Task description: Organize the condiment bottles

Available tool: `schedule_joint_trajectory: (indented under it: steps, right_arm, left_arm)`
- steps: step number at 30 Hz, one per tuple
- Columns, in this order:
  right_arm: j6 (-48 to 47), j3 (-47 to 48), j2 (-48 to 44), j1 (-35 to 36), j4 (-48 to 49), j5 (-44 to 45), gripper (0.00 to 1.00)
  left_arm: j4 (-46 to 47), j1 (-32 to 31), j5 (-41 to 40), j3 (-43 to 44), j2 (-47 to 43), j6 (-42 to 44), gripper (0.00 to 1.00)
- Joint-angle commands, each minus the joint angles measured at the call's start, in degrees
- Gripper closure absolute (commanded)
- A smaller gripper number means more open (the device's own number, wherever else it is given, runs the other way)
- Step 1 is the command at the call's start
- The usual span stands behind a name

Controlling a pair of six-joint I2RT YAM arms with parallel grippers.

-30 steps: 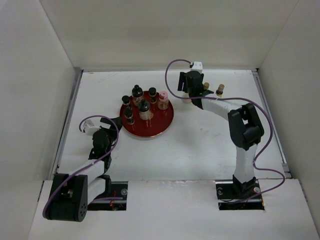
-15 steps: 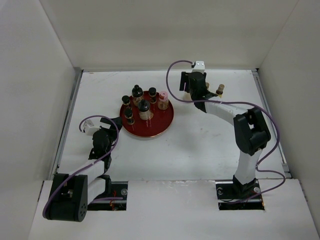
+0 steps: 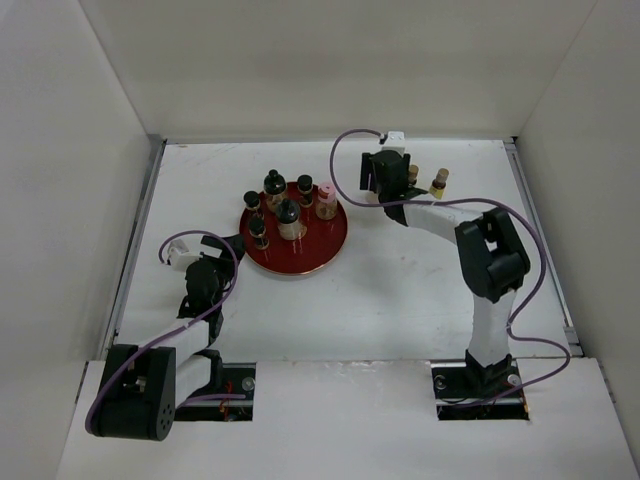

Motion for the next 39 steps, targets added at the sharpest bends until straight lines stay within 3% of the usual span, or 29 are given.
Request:
schedule_joint_trajectory:
  steps: [1,7,9,16,26,30,39]
  right_arm:
    - [-0.3,2.9,1.6,-0.3,0.3,0.3,0.24]
    - [-0.5,2.2,1.5,0.1,3.7,0.5,0.49]
    - [-1.0,0.3,-0.4,0.1,6.3,1.1,0.52]
    - [-4.3,-6.0,-12.3,4.9,10.5,2.7,0.52]
    - [-1.3,-16.9,-29.2,15.8,7.3,2.2,0.51]
    - [1.3,-17.3,-29.2,19.9,6.9,-0.3,0.52]
    - [6.2,-13.4,-18.6,29.3,9.2,-5.6,0.52]
  left_arm:
    - [3.3,0.0,-0.3,1.3,-0.5,0.5,0.00]
    - [3.3,-0.4,-0.1,1.5,0.4,0.4,0.00]
    - [3.4,-0.4,0.2,1.6,0.6,0.3,0.00]
    - [3.7,-0.4,-0.3,1.4,-0.1,0.5,0.00]
    - [3.7,0.2,0.1,1.1,-0.6,0.3,0.00]
    - [3.7,-0.4,-0.3,1.1,-0.6,0.4,0.00]
    - [3.1,0.8,-0.1,0.4,-3.2,0.4,0.00]
